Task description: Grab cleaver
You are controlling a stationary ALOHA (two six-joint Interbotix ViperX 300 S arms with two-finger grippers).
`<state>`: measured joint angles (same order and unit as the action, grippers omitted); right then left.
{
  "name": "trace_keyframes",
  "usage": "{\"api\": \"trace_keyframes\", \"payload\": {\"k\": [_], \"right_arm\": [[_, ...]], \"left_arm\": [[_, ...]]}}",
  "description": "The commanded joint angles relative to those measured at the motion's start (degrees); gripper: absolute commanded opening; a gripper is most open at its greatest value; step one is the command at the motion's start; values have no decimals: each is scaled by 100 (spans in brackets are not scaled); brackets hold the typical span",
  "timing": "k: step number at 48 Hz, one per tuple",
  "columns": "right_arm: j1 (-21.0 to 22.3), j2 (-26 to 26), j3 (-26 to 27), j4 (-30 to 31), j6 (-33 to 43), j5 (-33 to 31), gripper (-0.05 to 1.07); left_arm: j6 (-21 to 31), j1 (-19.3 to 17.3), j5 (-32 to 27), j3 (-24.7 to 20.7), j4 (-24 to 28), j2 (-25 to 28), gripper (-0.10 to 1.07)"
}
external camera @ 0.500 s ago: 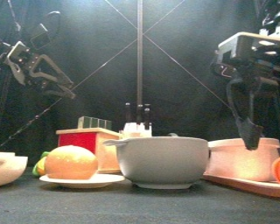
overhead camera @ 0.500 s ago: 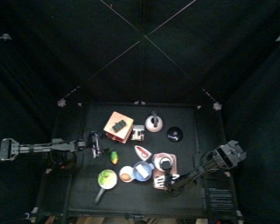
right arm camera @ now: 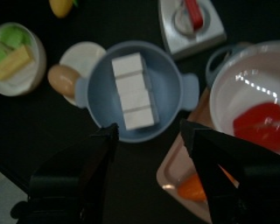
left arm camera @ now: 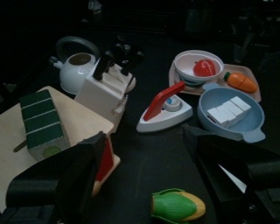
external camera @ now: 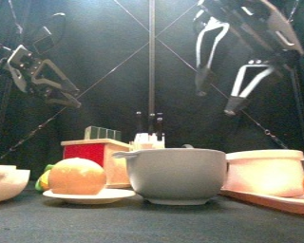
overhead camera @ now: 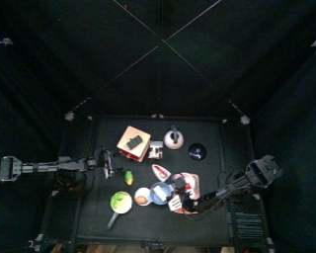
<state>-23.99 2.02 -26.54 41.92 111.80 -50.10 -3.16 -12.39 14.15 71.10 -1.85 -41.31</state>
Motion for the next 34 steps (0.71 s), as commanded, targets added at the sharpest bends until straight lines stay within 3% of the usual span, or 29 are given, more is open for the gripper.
{"api": "trace_keyframes", "payload": {"k": [1,25,34], "right_arm": [[325,360,97,211,-211,35,91],[1960,422,536,747,-1090,272,91],[2215,598,316,1099,-1468,105,91]], "left_arm": [[9,62,26,-70,-79,0,101],[9,255,97,-44,-615,0,101],[18,211,448,-229,-1468,26,101]]}}
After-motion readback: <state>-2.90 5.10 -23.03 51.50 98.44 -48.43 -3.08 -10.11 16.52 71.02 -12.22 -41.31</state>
